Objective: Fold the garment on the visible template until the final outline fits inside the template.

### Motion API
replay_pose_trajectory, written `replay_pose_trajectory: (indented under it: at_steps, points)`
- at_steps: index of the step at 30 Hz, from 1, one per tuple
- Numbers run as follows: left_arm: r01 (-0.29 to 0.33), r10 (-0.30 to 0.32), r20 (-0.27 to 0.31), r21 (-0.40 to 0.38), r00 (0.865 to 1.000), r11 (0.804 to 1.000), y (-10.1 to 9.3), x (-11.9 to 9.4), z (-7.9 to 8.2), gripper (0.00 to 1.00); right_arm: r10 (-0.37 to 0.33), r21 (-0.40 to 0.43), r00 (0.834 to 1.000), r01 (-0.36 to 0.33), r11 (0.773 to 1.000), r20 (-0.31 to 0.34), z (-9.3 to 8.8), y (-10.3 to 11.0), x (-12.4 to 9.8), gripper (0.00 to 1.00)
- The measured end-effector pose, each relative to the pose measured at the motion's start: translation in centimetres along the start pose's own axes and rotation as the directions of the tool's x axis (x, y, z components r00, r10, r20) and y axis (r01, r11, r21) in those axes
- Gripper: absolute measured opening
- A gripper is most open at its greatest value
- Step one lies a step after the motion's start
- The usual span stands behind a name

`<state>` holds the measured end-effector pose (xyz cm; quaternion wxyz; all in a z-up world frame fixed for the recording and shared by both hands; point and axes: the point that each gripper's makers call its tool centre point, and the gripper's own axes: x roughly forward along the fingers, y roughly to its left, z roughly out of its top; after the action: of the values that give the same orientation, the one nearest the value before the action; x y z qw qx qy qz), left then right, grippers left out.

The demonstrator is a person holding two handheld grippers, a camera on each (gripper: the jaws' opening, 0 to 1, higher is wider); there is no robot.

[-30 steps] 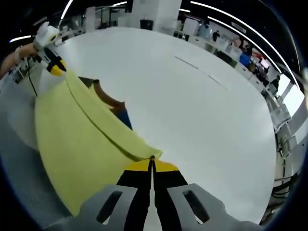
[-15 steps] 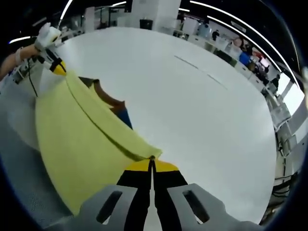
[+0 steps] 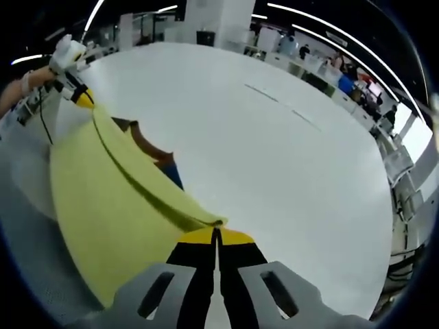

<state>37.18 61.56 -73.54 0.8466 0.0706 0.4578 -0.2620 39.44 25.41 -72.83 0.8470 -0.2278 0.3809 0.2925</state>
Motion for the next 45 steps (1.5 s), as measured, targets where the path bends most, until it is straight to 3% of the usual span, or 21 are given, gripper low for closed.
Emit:
replay_pose_trajectory:
  at_steps: [4,14,22,28,45]
  points:
    - [0.03,-0.027,0.043,-0.066,0.999,0.997,0.0,0.0,0.7,0.0,0.002,0.008,1.0,-0.002,1.0,0.0,0.1,-0.3,0.2,0.01]
    - [0.035,-0.03,0.044,-0.104,0.999,0.994,0.7,0.6,0.8,0.0,0.0,0.023,1.0,0.0,1.0,-0.017,0.1,-1.1,0.5,0.01]
    - [0.037,-0.033,0.038,-0.097,0.999,0.995,0.8,0.8,1.3,0.0,0.006,-0.01,1.0,-0.006,1.0,0.002,0.3,-0.4,0.4,0.01]
    - [0.039,-0.035,0.035,-0.093,0.999,0.995,0.7,0.7,1.3,0.0,0.02,-0.033,1.0,-0.021,0.999,-0.022,-0.2,-0.1,0.2,0.07]
    - [0.044,-0.041,0.03,-0.094,0.999,0.995,0.6,0.6,1.1,0.0,0.068,-0.076,0.996,-0.073,0.994,-0.058,-0.4,1.3,0.7,0.1]
